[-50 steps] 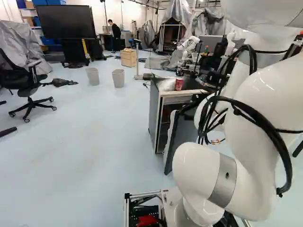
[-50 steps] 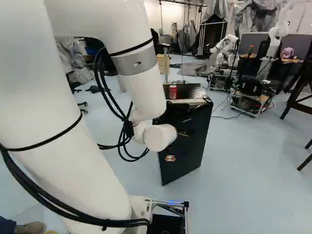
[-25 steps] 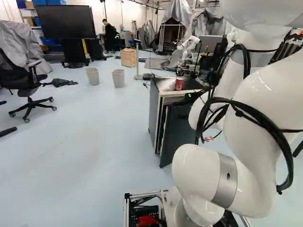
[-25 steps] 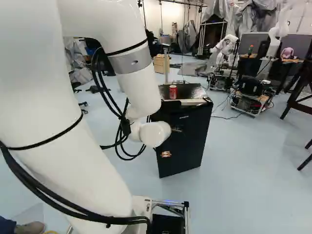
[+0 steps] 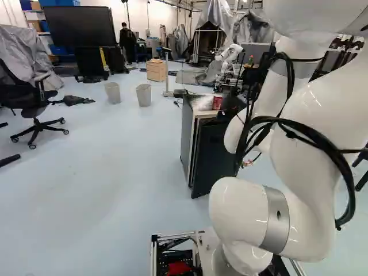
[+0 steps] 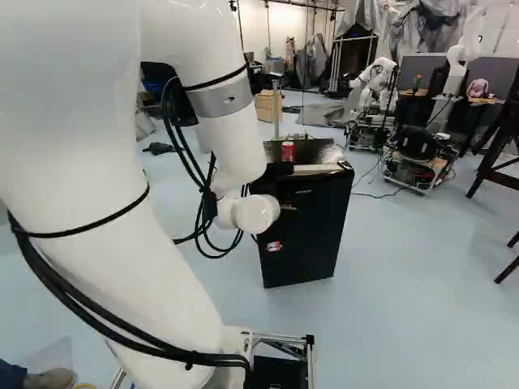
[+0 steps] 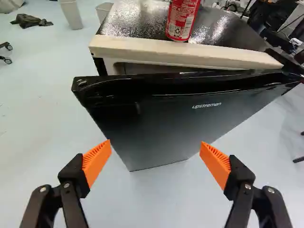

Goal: Grab a drink from the fridge

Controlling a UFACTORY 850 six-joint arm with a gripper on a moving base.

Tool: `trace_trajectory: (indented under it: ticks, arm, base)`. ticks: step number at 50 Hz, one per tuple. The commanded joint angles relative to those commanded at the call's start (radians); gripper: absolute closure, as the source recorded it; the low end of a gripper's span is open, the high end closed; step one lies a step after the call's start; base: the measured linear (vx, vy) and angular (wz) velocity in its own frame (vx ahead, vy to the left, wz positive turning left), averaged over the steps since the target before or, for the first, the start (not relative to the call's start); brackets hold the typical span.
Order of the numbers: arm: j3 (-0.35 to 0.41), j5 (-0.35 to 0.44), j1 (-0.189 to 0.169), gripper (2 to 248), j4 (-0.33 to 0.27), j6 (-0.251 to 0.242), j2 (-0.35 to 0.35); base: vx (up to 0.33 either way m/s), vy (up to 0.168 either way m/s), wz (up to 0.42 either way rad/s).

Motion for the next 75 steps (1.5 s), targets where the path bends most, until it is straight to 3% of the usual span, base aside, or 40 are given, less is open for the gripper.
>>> trace_trajectory:
  ticks: [24,75]
  arm:
    - [-0.083,0.000,0.040,3,0.000,0.000,-0.073]
    - [-0.215,-0.033,0.078,3,0.012,0.000,-0.184]
  base:
    - [0.000,0.000,0.000]
    - [0.000,0.000,0.000]
